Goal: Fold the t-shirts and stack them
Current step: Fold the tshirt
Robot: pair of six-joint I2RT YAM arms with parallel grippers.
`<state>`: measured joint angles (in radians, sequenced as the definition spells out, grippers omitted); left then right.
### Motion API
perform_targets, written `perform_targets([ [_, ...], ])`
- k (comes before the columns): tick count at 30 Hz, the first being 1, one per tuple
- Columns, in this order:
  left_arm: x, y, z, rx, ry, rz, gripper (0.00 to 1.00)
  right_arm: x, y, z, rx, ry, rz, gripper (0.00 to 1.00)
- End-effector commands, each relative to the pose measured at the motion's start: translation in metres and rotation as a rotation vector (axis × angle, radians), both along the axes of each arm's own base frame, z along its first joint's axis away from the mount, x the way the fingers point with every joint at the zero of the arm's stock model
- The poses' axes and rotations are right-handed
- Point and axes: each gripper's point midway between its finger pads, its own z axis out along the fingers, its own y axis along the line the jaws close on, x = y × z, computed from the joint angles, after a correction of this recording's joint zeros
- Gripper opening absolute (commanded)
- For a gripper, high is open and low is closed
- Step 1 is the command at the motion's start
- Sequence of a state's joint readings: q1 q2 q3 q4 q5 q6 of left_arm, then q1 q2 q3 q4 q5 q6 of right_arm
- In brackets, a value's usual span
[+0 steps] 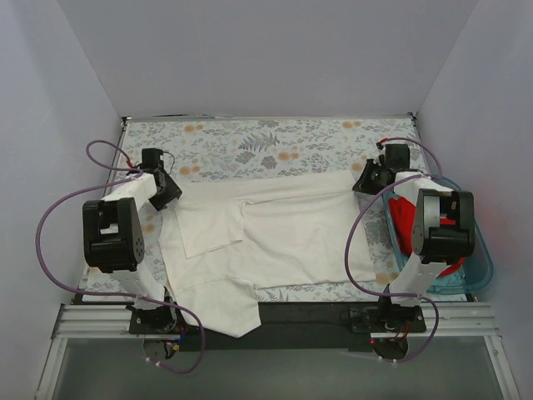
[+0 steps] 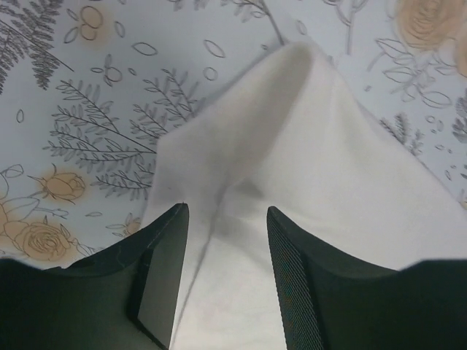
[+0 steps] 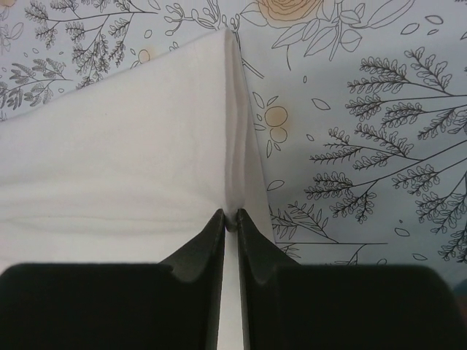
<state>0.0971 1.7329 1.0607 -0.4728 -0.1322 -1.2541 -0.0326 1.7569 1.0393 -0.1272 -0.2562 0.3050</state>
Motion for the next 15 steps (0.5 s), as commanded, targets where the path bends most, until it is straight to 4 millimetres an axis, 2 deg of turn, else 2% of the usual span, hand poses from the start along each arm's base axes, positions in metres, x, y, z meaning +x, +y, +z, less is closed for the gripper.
perform_targets([
  [1, 0.017, -0.006, 0.057, 0.136, -0.11, -0.053, 0.47, 0.015, -0.009, 0.016, -0.026, -0.05, 0.001, 0.17],
  [2, 0.017, -0.024, 0.063, 0.155, -0.117, -0.099, 0.48, 0.014, -0.008, 0.016, -0.022, -0.049, 0.004, 0.17],
  [4, 0.021, -0.039, 0.079, 0.203, -0.148, -0.143, 0.49, 0.014, -0.006, 0.016, -0.017, -0.048, 0.007, 0.17],
  [5, 0.023, -0.061, 0.087, 0.243, -0.17, -0.201, 0.49, 0.014, -0.006, 0.015, -0.017, -0.046, 0.009, 0.17],
  [7, 0.028, -0.086, 0.097, 0.288, -0.188, -0.3, 0.49, 0.015, -0.006, 0.016, -0.019, -0.051, 0.011, 0.17],
  [8, 0.026, -0.113, 0.094, 0.288, -0.187, -0.384, 0.49, 0.014, -0.006, 0.015, -0.02, -0.049, 0.013, 0.17],
  [9, 0.026, -0.125, 0.094, 0.286, -0.189, -0.426, 0.49, 0.015, -0.006, 0.015, -0.02, -0.049, 0.013, 0.18],
  [10, 0.027, -0.148, 0.097, 0.29, -0.209, -0.501, 0.49, 0.015, -0.006, 0.016, -0.02, -0.049, 0.015, 0.2],
  [12, 0.026, -0.175, 0.092, 0.272, -0.217, -0.597, 0.49, 0.015, -0.006, 0.016, -0.017, -0.049, 0.015, 0.22],
  [13, 0.025, -0.196, 0.092, 0.274, -0.232, -0.665, 0.49, 0.015, -0.006, 0.014, -0.016, -0.044, 0.013, 0.24],
  [15, 0.022, -0.218, 0.082, 0.271, -0.222, -0.747, 0.49, 0.016, -0.005, 0.014, -0.012, -0.043, 0.013, 0.25],
])
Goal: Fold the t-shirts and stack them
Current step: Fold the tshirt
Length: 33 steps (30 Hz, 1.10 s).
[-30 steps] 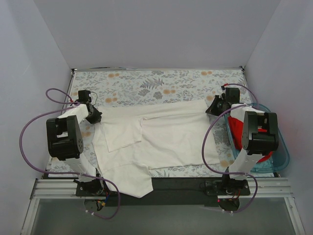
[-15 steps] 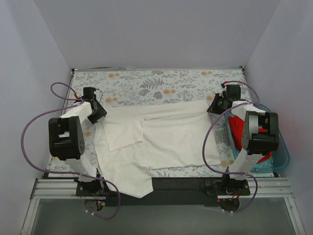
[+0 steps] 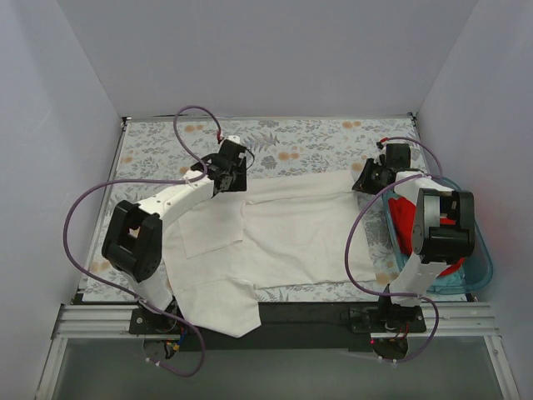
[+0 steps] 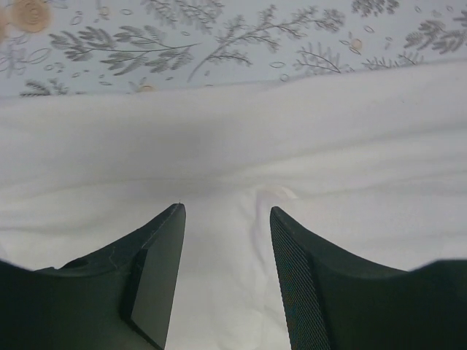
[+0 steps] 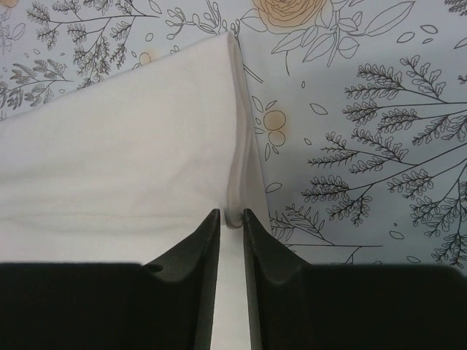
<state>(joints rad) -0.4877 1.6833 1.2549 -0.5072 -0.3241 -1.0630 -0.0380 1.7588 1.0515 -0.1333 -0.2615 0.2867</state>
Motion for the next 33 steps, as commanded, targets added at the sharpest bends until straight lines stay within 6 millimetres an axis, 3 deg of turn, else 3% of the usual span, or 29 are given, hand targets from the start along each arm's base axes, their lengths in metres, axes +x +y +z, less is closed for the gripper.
perform_targets([
  [1, 0.0, -0.036, -0.003, 0.063, -0.014, -0.154, 0.49, 0.013, -0.003, 0.011, -0.004, -0.032, 0.003, 0.26],
  [7, -0.008, -0.073, -0.028, 0.138, 0.016, -0.277, 0.5, 0.014, -0.002, 0.009, 0.002, -0.027, 0.005, 0.25],
  [12, -0.011, -0.083, -0.042, 0.179, 0.034, -0.314, 0.49, 0.014, -0.002, 0.009, 0.004, -0.027, 0.005, 0.25],
  [14, -0.01, -0.08, -0.049, 0.216, 0.039, -0.307, 0.49, 0.014, -0.002, 0.009, 0.004, -0.028, 0.005, 0.25],
  [20, -0.003, -0.068, -0.051, 0.317, 0.015, -0.277, 0.48, 0.015, -0.005, 0.014, -0.012, -0.042, -0.004, 0.41],
  [26, -0.003, -0.064, -0.05, 0.342, 0.013, -0.277, 0.45, 0.013, -0.005, 0.022, -0.003, -0.053, -0.028, 0.42],
  [33, -0.008, -0.068, -0.061, 0.316, 0.044, -0.291, 0.34, 0.012, 0.002, 0.017, 0.042, -0.037, -0.037, 0.42],
])
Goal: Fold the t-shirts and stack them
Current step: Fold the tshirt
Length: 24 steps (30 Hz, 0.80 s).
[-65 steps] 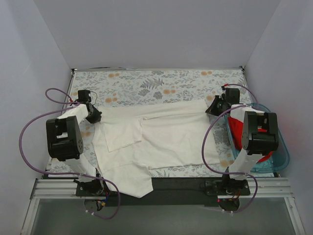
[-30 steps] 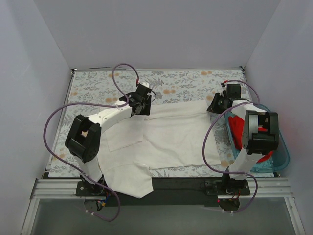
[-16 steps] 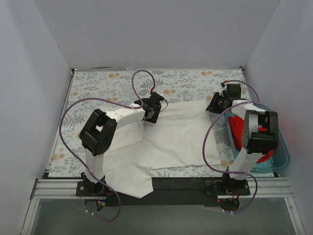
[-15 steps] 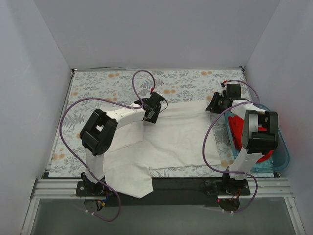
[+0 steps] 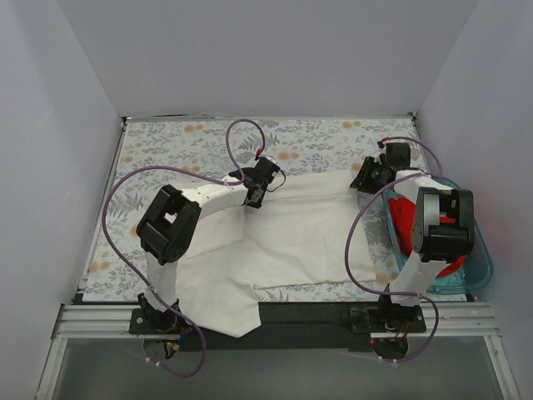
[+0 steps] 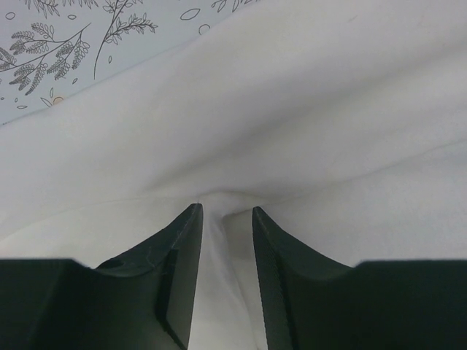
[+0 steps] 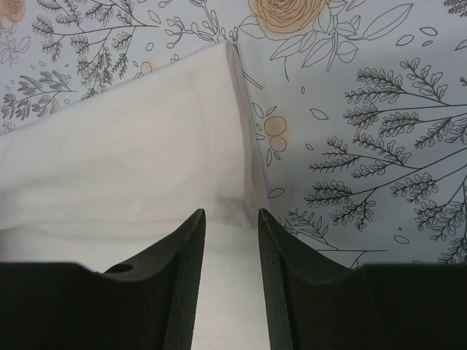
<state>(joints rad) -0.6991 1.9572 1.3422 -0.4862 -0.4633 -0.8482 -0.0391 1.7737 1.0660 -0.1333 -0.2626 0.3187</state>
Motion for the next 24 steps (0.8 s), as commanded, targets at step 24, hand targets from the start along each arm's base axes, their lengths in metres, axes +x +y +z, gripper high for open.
perform_targets([
  [24, -0.041, -0.013, -0.025, -0.112, 0.166, -0.051, 0.0, 0.005, -0.001, -0.005, 0.02, -0.015, -0.021, 0.4],
])
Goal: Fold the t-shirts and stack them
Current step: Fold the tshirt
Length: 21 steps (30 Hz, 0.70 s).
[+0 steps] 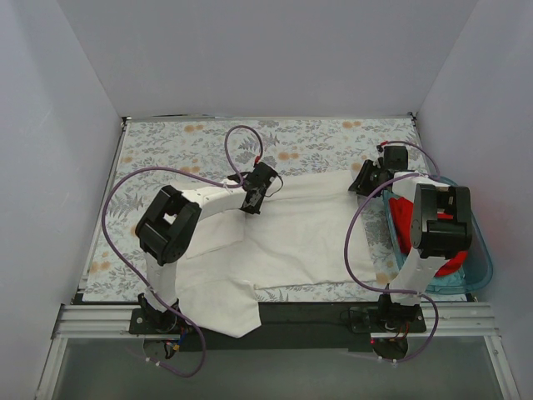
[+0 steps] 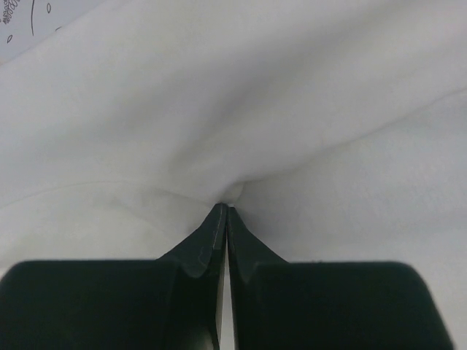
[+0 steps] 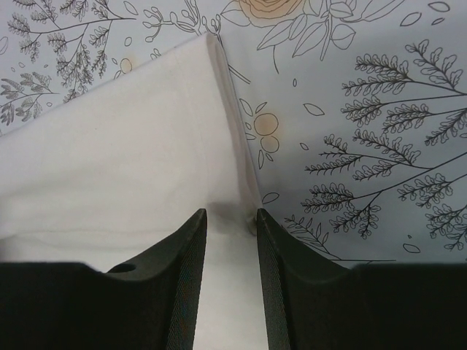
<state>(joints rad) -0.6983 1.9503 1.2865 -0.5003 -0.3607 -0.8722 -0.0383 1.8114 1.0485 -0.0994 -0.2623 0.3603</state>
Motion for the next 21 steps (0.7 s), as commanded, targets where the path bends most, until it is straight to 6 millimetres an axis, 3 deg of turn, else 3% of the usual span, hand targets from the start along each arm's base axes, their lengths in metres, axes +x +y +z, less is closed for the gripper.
perform_targets([
  [1, -0.015, -0.012, -0.002, -0.075, 0.059, -0.014, 0.0, 0.007, -0.002, 0.015, -0.008, -0.06, 0.013, 0.4],
  [5, -0.004, -0.021, 0.027, -0.136, 0.0, 0.011, 0.14, 0.012, -0.001, 0.035, -0.009, -0.117, 0.037, 0.41],
  [8, 0.007, -0.021, 0.062, -0.197, -0.067, 0.058, 0.28, 0.016, 0.004, 0.05, 0.009, -0.156, 0.06, 0.45],
  [11, 0.024, 0.003, 0.085, -0.272, -0.111, 0.167, 0.32, 0.021, 0.014, 0.062, 0.041, -0.195, 0.091, 0.45],
  [12, 0.038, 0.024, 0.1, -0.31, -0.155, 0.233, 0.32, 0.023, 0.018, 0.064, 0.052, -0.202, 0.1, 0.46],
  [15, 0.051, 0.069, 0.099, -0.355, -0.179, 0.39, 0.31, 0.026, 0.031, 0.066, 0.109, -0.212, 0.127, 0.46],
  [16, 0.061, 0.099, 0.099, -0.361, -0.194, 0.473, 0.31, 0.031, 0.034, 0.067, 0.119, -0.228, 0.129, 0.46],
  [18, 0.068, 0.14, 0.087, -0.375, -0.19, 0.605, 0.28, 0.037, 0.038, 0.063, 0.143, -0.227, 0.127, 0.46],
  [21, 0.072, 0.171, 0.066, -0.399, -0.165, 0.726, 0.25, 0.043, 0.04, 0.052, 0.161, -0.21, 0.116, 0.46],
])
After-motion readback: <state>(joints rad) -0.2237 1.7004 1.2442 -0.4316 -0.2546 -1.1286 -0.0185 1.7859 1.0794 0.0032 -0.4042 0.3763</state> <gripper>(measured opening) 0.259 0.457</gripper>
